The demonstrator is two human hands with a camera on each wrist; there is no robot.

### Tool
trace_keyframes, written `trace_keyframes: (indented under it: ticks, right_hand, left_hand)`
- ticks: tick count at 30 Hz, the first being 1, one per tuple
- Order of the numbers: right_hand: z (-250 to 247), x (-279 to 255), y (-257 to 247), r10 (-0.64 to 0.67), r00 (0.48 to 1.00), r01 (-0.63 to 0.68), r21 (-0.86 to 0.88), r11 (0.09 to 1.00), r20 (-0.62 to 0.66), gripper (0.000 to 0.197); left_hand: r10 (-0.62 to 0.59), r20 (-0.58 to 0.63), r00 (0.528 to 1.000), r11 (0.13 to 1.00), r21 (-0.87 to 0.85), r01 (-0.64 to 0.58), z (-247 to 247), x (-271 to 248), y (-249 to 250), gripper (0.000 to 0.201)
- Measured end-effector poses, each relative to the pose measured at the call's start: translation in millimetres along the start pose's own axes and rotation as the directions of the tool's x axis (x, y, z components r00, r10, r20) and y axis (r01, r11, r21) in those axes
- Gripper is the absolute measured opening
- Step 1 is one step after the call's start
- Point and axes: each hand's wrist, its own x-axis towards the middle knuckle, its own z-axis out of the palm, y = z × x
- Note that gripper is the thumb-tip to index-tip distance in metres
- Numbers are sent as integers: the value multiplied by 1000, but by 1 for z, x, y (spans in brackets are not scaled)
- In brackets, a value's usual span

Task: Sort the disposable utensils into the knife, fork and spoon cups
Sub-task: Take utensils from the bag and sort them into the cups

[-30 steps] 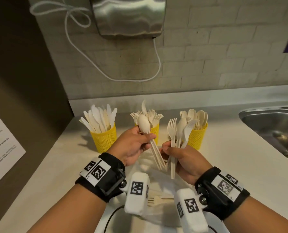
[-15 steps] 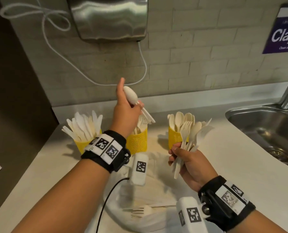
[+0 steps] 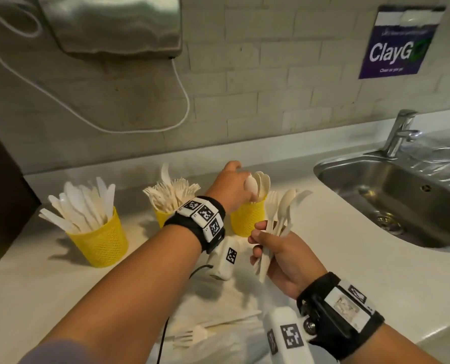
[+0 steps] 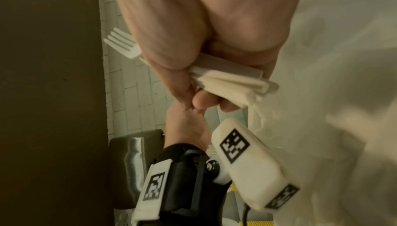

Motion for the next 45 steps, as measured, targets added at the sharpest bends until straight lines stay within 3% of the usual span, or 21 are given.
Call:
trace_keyframes:
  ticks: [3, 5, 9, 15, 18, 21, 25, 27, 31, 34, 39, 45]
  right_hand:
    - [4, 2, 1, 17, 999, -15, -41, 999, 28, 14]
    - [8, 4, 2, 34, 997, -28, -81, 996, 70, 13]
    - [21, 5, 10, 80, 982, -55, -145, 988, 172, 10]
    - [38, 3, 27, 278, 897, -183, -284, 941, 343, 16]
    - [47, 0, 31, 374, 828, -232, -353, 906, 417, 11]
    - [55, -2, 35, 400, 801, -267, -333, 904, 445, 17]
    - [59, -2, 37, 402, 804, -294, -295, 909, 439, 23]
    - [59, -1, 39, 389, 806, -286, -282, 916, 446, 25]
    - [57, 3, 47, 355, 827, -274, -237, 932, 436, 30]
    - [58, 5, 50, 336, 847, -276, -199, 940, 413, 25]
    - [60, 4, 51, 327, 858, -264, -206, 942, 396, 11]
    - [61, 4, 52, 308, 858, -249, -193, 949, 411, 21]
  left_hand:
    - [10, -118, 993, 1000, -6, -10, -18, -13, 6, 54]
    - [-31, -203, 979, 990, -139, 3, -30, -30, 7, 47]
    - [-136, -34, 990, 866, -489, 102, -33, -77, -1, 39]
    - [-75, 143, 987, 784, -603, 146, -38, -111, -30, 51]
    - [-89, 234, 968, 738, -638, 222, -52, -122, -39, 37]
    - [-137, 205, 969, 650, -720, 244, -62, -130, -45, 30]
    - [-207, 176, 963, 547, -795, 263, -70, -139, -53, 44]
    - [-222, 172, 960, 569, -776, 271, -73, -142, -55, 49]
    - [-237, 190, 953, 695, -652, 303, -77, -145, -57, 54]
    - [-276, 164, 947, 694, -648, 315, -77, -147, -61, 52]
    - [-272, 29, 962, 754, -614, 232, -75, -153, -68, 42]
    - [-219, -153, 964, 886, -445, 131, -75, -150, -69, 25]
